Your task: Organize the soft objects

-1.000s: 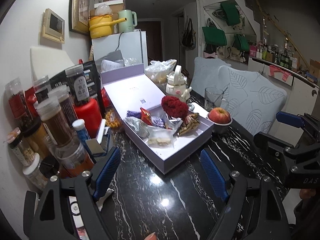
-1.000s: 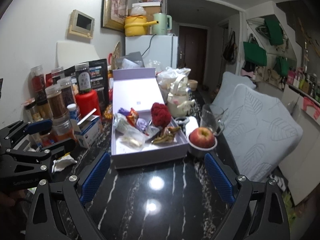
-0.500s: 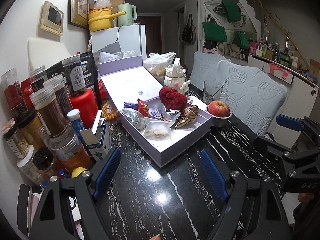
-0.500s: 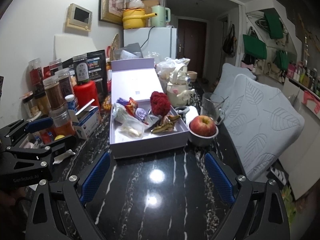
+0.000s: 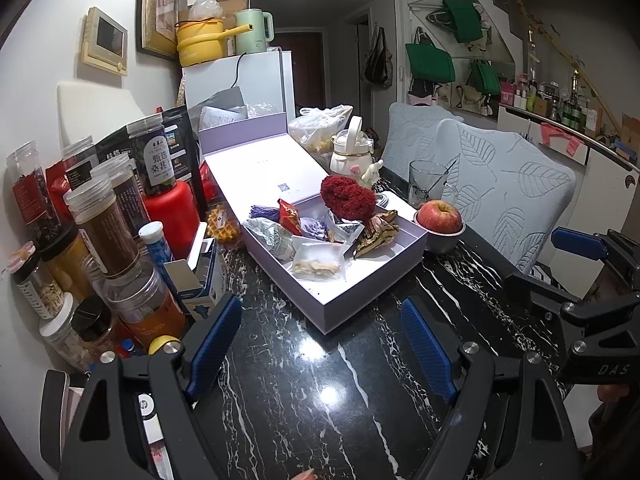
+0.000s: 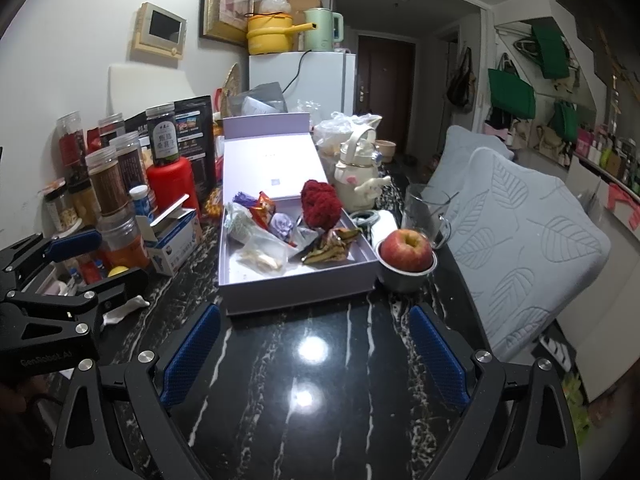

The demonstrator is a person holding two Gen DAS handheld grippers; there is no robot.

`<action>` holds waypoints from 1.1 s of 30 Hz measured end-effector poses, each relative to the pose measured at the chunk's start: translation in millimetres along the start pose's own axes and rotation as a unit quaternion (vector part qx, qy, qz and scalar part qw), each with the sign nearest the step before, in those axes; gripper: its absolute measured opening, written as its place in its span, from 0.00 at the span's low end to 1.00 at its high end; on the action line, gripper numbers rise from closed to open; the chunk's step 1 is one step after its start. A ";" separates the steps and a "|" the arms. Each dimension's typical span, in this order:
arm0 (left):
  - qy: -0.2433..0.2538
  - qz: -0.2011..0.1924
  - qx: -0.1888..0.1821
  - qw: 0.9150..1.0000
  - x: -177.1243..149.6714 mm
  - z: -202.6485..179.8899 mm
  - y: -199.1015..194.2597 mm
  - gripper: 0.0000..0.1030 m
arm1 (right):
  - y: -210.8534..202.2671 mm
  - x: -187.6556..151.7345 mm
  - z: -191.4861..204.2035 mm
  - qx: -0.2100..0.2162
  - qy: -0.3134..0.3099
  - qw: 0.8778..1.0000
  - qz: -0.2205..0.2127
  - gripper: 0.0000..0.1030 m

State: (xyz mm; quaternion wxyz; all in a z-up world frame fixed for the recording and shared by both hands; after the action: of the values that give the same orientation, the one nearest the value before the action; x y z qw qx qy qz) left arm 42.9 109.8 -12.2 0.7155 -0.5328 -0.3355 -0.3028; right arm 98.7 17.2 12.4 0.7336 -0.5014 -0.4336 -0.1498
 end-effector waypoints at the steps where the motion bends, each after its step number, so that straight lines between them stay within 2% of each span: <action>1: 0.001 0.001 0.000 1.000 0.0 -0.4 -0.2 0.80 | 0.0 0.0 0.1 0.000 0.000 1.000 0.000 0.94; 33: 0.013 0.005 -0.014 1.000 2.0 -8.8 0.6 0.80 | -0.5 -2.7 -7.1 0.000 0.000 1.000 0.004 0.94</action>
State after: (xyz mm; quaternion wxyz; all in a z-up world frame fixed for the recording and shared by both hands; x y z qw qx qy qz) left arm 45.9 101.3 -12.7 0.7136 -0.5407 -0.3189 -0.3109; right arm 100.2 10.2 9.7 0.7340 -0.5031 -0.4319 -0.1469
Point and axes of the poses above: each gripper's, at about its wrist camera, not at the fingertips, and y roughly the way its jaws point, z to its left, x to its top, the point moved 10 cm from there along y, roughly the way its jaws point, and after that the axes turned 12 degrees about y, right-handed, at the moved point
